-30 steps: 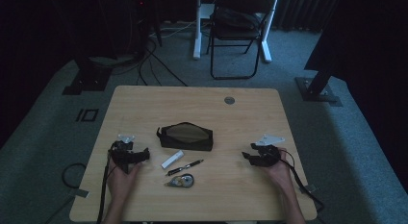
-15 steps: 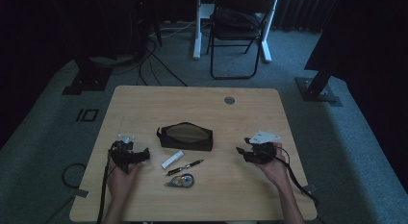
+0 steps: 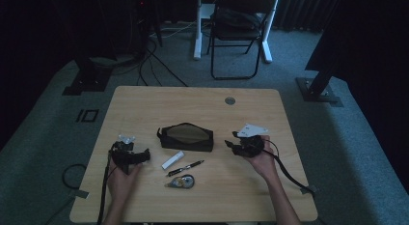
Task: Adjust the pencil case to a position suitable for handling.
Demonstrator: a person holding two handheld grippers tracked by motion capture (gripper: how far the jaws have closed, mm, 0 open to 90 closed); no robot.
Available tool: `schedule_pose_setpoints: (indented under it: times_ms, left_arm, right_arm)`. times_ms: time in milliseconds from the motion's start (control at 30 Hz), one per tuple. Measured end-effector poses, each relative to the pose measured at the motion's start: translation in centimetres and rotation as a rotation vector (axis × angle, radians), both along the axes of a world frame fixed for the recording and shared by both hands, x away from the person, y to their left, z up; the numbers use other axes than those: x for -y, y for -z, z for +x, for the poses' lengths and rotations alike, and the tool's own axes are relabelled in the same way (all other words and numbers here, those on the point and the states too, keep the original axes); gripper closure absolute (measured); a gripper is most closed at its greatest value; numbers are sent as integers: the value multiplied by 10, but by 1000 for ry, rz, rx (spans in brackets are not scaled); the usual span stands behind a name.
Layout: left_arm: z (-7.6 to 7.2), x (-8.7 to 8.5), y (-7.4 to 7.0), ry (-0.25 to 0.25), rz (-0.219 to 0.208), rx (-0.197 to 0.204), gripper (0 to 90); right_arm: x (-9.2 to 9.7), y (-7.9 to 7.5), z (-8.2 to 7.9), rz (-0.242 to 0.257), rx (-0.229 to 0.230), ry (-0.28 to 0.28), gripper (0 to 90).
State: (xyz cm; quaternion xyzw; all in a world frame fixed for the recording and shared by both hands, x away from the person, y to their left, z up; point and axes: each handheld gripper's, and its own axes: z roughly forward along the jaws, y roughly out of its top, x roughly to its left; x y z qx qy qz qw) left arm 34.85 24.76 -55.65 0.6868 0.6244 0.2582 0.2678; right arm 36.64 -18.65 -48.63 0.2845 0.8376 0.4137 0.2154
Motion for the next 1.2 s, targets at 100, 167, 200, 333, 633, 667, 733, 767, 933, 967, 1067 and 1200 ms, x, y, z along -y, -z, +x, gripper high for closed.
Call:
schedule_pose_setpoints:
  times_ms: [100,167,200,333,633,667,733,767,933,967,1067,1200]
  left_arm:
    - [0,0,0,0,0,0,0]
    - [0,0,0,0,0,0,0]
    - [0,0,0,0,0,0,0]
    - [0,0,0,0,0,0,0]
    - [0,0,0,0,0,0,0]
    - [0,0,0,1,0,0,0]
    - [0,0,0,1,1,0,0]
    - [0,0,0,1,1,0,0]
    - [0,0,0,1,1,1,0]
    - [0,0,0,1,1,0,0]
    - [0,0,0,1,1,1,0]
    - [0,0,0,1,0,1,0]
  right_arm:
    - [-6,-2,4,6,1,-5,506]
    - [-10,-3,7,9,2,-5,504]
    - [-12,-3,8,12,2,-6,504]
    - [-19,-3,15,14,1,5,505]
    - [-34,-2,27,43,1,8,548]
    - [-37,-1,29,42,-1,6,551]
    - [-42,1,32,39,-3,3,551]
    - [-45,2,34,34,-5,0,551]
    - [-55,9,41,22,-15,4,541]
    - [-57,10,42,23,-23,6,536]
    - [-61,14,43,18,-33,0,525]
    - [-64,19,43,1,-40,-13,522]
